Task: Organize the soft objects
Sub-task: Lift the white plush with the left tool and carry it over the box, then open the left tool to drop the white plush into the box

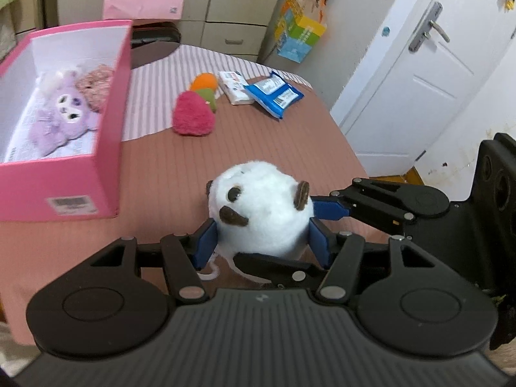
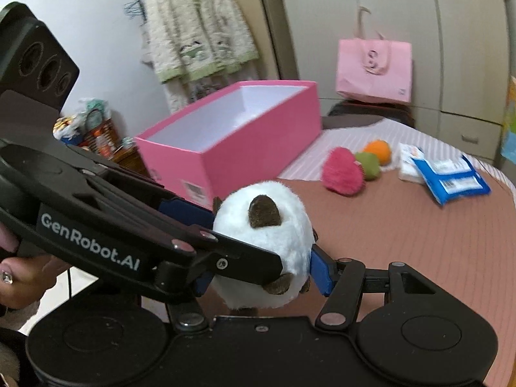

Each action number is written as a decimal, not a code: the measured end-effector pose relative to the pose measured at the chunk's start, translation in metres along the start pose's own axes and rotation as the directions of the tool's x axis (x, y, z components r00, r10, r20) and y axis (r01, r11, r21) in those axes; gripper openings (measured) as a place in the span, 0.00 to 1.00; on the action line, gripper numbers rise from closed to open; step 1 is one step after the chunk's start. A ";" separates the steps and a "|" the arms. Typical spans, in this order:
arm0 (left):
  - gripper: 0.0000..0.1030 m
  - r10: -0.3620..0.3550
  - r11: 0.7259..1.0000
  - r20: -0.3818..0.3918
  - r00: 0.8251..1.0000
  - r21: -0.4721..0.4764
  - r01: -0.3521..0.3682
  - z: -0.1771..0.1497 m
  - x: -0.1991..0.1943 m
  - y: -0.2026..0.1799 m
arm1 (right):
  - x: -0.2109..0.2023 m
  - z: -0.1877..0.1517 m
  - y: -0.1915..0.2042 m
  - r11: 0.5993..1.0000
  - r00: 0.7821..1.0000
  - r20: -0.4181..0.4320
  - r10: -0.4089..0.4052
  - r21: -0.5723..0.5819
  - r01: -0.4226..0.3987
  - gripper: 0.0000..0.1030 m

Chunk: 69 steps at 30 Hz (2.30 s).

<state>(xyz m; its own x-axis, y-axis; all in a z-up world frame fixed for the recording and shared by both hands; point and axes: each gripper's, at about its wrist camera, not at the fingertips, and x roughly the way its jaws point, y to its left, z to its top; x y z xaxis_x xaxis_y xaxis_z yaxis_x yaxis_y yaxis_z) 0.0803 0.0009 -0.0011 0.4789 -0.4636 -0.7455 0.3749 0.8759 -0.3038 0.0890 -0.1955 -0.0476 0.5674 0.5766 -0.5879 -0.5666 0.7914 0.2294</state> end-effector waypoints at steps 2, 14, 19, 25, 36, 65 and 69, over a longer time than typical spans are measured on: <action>0.57 -0.003 1.000 -0.010 1.000 -0.024 0.003 0.000 -0.013 0.007 | -0.003 0.006 0.012 1.000 1.000 0.001 0.015 -0.025 -0.015 0.63; 0.57 0.037 0.987 0.023 0.999 -0.157 -0.032 -0.004 -0.066 0.061 | 0.013 0.047 0.068 0.986 0.988 -0.060 0.141 -0.085 -0.146 0.63; 0.57 0.069 0.983 0.079 0.994 -0.175 -0.055 0.006 -0.089 0.078 | 0.021 0.072 0.086 0.980 0.987 -0.043 0.157 -0.118 -0.161 0.63; 0.57 0.105 0.984 0.178 0.978 -0.160 -0.076 0.030 -0.108 0.096 | 0.031 0.107 0.103 0.977 0.988 0.012 0.156 -0.152 -0.152 0.63; 0.59 0.089 0.990 0.297 0.951 -0.134 -0.051 0.072 -0.077 0.166 | 0.092 0.153 0.095 0.986 0.988 0.088 0.124 -0.125 -0.113 0.65; 0.60 0.391 0.919 0.402 0.828 -0.127 -0.373 0.096 -0.048 0.196 | 0.169 0.177 0.033 0.982 0.994 -0.036 0.101 -0.154 -0.105 0.68; 0.61 0.363 0.928 0.405 0.839 -0.080 -0.363 0.080 -0.068 0.177 | 0.130 0.160 0.024 0.979 0.993 0.003 0.122 -0.165 -0.120 0.68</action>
<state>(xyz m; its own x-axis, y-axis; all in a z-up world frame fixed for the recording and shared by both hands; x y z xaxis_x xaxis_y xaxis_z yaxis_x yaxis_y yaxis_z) 0.1773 0.1767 0.0431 0.8598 -0.1248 -0.4952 0.1101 0.9922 -0.0589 0.2445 -0.0695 0.0055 0.4960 0.6696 -0.5528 -0.7210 0.6724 0.1674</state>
